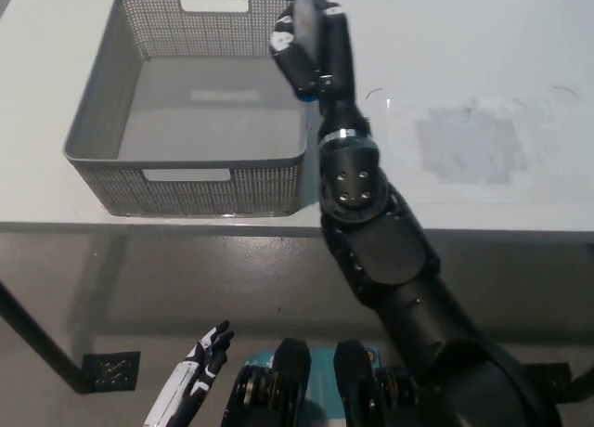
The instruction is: Use the right hand to pick up a shampoo and place it into a container on the left side
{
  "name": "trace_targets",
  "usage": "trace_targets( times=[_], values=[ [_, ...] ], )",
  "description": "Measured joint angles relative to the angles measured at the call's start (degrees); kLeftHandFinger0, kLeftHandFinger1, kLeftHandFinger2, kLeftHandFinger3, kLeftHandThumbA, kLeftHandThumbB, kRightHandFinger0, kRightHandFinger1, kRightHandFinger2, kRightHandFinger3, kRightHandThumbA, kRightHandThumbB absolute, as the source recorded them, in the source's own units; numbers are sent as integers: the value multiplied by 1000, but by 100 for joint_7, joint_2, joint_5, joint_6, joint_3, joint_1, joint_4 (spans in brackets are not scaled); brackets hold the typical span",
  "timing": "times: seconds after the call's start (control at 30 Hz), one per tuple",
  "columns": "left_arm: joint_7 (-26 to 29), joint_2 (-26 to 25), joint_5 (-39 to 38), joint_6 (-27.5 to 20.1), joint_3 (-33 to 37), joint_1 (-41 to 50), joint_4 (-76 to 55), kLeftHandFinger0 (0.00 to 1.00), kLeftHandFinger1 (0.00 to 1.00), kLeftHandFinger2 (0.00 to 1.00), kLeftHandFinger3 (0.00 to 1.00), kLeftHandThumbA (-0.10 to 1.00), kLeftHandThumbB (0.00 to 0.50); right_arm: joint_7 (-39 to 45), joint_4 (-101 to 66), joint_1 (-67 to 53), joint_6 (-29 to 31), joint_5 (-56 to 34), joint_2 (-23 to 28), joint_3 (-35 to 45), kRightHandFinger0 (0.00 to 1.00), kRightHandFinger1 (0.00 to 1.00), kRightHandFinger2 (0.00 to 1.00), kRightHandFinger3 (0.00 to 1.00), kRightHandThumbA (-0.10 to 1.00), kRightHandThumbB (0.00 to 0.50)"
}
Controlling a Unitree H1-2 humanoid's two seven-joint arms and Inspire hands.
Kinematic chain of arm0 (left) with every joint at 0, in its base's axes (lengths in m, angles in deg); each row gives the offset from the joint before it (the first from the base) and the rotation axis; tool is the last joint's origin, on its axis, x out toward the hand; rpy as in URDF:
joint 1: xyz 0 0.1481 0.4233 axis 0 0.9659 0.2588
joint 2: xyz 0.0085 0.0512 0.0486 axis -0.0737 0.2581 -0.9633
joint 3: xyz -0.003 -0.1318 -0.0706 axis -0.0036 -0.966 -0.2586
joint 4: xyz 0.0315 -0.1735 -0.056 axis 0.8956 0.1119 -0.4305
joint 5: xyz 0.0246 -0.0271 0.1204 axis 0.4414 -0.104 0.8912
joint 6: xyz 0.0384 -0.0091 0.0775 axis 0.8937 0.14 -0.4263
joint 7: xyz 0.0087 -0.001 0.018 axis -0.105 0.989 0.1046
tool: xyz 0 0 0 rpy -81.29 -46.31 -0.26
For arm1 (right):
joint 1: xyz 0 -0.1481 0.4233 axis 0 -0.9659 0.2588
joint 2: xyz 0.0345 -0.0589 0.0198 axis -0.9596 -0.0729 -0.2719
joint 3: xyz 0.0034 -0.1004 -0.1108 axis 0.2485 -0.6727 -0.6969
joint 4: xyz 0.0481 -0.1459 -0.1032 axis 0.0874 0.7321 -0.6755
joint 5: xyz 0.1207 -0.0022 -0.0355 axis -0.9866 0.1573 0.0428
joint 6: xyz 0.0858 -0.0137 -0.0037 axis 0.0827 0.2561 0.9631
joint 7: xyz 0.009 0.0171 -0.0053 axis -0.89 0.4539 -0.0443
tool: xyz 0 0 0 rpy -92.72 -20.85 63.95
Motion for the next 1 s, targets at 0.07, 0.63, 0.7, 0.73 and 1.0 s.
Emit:
trace_targets(
  times=[0.07,0.63,0.7,0.73,1.0],
  values=[
    [-15,3,-10,0,5,-17,20,1000,1000,1000,1000,876,231,2,174,77,-4,32,-32,-34,0,293,711,728,-100,135],
    [-82,23,-8,135,12,-36,-62,1000,1000,1000,1000,849,199,193,1163,231,20,-49,-151,152,253,526,850,896,61,145],
    [-83,23,-8,143,13,-36,-62,1000,1000,1000,1000,851,200,271,1180,231,51,-87,-149,168,479,616,823,915,417,197],
    [-83,23,-7,149,13,-37,-62,1000,1000,1000,1000,851,206,346,1184,231,79,-114,-143,169,552,708,944,1000,488,281],
    [-88,24,-10,221,20,-36,-65,1000,1000,1000,1000,863,206,1125,1207,231,259,-209,-20,83,1000,1000,1000,1000,960,386]
  ],
)
